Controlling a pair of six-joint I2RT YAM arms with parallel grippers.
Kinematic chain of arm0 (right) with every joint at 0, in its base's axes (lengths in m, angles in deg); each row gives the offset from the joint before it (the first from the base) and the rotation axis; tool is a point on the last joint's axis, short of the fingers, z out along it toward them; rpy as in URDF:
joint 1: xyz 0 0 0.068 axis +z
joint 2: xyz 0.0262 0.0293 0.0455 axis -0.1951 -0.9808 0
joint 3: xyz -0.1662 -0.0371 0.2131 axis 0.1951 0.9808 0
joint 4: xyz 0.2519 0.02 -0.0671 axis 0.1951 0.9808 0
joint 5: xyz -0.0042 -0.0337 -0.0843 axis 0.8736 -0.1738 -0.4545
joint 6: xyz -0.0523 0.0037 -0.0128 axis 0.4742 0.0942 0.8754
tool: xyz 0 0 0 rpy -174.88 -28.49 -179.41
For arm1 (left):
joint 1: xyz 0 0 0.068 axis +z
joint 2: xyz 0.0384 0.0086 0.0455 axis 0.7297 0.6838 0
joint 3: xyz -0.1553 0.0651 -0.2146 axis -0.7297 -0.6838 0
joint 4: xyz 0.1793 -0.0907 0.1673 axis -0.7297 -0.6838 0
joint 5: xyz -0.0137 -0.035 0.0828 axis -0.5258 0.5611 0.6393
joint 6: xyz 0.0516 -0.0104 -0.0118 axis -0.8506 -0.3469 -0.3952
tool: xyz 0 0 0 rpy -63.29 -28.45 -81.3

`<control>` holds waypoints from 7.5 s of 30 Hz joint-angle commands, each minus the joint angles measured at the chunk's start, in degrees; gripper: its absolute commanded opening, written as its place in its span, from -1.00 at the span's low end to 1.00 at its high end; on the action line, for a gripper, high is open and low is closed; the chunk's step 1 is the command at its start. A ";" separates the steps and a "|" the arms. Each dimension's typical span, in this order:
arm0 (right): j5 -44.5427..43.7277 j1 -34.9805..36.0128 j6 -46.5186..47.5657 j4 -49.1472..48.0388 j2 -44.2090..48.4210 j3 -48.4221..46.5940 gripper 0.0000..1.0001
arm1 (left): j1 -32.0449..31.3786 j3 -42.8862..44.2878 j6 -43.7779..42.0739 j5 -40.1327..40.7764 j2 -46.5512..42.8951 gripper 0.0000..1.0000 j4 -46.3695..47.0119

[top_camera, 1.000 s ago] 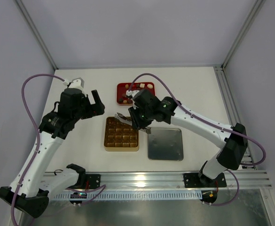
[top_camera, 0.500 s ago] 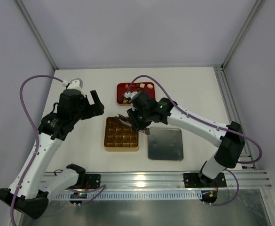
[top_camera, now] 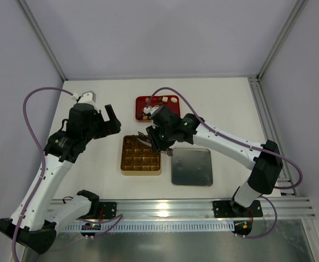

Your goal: Pack the chocolate

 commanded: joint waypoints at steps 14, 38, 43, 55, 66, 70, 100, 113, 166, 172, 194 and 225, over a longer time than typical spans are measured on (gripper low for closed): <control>-3.26 -11.47 3.41 1.50 1.50 -9.72 -0.17 | -0.06 1.62 -0.11 -1.64 0.08 0.99 1.29; -4.49 -17.28 5.88 3.00 -17.40 -20.54 -0.16 | -0.06 3.56 -2.66 -2.07 1.31 0.99 -0.82; -3.17 -17.28 5.71 2.47 -18.28 -21.06 -0.13 | -0.06 3.91 -2.75 -2.16 1.66 0.99 -0.99; -2.46 -17.37 5.53 2.38 -20.56 -22.03 -0.12 | -0.06 3.64 -2.75 -2.07 1.84 0.99 -1.08; -2.46 -17.37 5.88 2.55 -22.32 -22.29 -0.22 | -0.06 4.26 -3.01 -2.42 2.28 0.99 -1.34; -2.55 -17.37 6.06 2.82 -22.32 -22.29 -0.27 | -0.06 4.35 -2.75 -2.51 2.63 0.99 -1.26; -3.52 -18.69 5.88 3.08 -13.19 -20.63 -0.41 | -0.06 4.44 -2.39 -2.07 1.84 0.99 -1.25; 0.09 -12.90 3.07 0.09 7.46 -0.60 -0.41 | -0.06 4.17 -2.57 -2.25 2.72 0.99 -0.37; -4.40 -0.32 -1.77 -5.01 7.74 9.00 -0.20 | -0.06 2.68 -2.75 -1.46 3.51 0.99 -0.46; -7.48 -2.76 1.30 -1.84 7.30 3.38 -0.20 | -0.06 2.85 -2.83 -1.63 3.42 0.99 -0.46; -2.55 -21.15 8.61 0.36 -17.57 -19.83 -0.17 | -0.06 5.40 -3.63 -2.60 3.95 0.99 -2.05; -2.73 -21.76 9.49 1.41 -24.52 -23.88 -0.20 | -0.06 4.44 -3.19 -2.42 3.33 1.00 -1.87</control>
